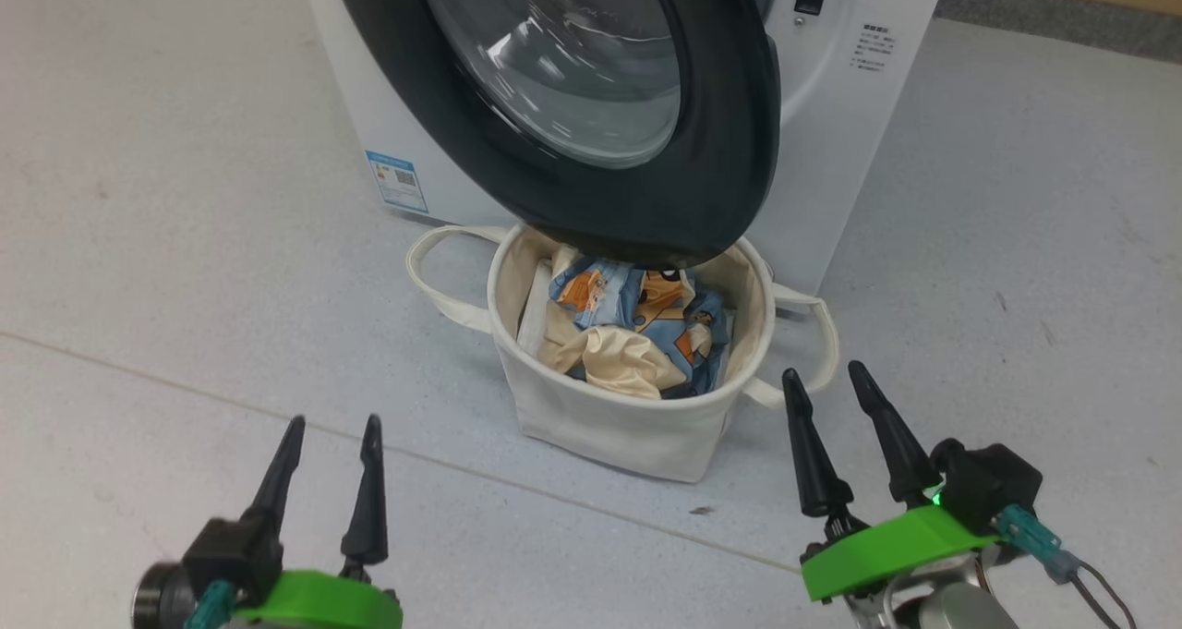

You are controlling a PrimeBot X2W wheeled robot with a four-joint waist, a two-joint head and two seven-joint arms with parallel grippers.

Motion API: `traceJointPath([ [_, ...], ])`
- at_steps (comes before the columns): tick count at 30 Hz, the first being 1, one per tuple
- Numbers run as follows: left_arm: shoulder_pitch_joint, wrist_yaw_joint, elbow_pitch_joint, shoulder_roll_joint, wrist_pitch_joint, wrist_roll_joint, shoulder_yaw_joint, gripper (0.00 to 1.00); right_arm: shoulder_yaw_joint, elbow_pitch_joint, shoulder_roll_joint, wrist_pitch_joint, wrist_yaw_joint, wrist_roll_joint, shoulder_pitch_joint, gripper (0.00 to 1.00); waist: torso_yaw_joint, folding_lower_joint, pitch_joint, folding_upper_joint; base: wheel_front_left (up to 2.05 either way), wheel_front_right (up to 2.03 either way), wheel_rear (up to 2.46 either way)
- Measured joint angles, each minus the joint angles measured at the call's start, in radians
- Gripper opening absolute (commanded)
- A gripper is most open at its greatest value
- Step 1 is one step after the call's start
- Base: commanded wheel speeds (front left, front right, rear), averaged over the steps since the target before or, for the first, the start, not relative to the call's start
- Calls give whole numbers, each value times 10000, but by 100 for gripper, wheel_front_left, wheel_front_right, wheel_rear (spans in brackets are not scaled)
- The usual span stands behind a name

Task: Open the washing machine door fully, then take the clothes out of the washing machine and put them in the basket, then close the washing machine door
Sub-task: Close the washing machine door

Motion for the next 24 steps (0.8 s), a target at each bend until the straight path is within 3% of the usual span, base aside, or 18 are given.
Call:
traceJointPath([
  [4, 455, -199, -6, -493, 0, 209, 474, 100, 29, -10, 2, 0, 0, 161, 1, 100, 27, 0, -50, 0, 0, 0, 0],
  [11, 579, -794, -75, -817, 0, 719, 1266, 100, 173, 104, 4, 0, 0, 159, 115, 100, 40, 0, -194, 0, 0, 0, 0],
  [18, 594, -1279, 25, -1149, 0, 1223, 1302, 100, 380, 245, 4, 0, 0, 127, 174, 100, 96, 0, -149, 0, 0, 0, 0],
  [19, 594, -1337, 52, -1189, 0, 1289, 1285, 100, 499, 293, 4, 0, 0, 119, 151, 87, 120, 0, -124, 0, 0, 0, 0],
  [20, 593, -1377, 75, -1221, 0, 1361, 1256, 100, 604, 336, 4, 0, 0, 56, 121, 0, 148, 0, -90, 0, 0, 0, 0],
  [24, 574, -1434, 234, -1298, 0, 1546, 1089, 100, 756, 339, 6, 0, 0, -38, -160, 0, 249, 0, 51, 0, 0, 0, 0],
])
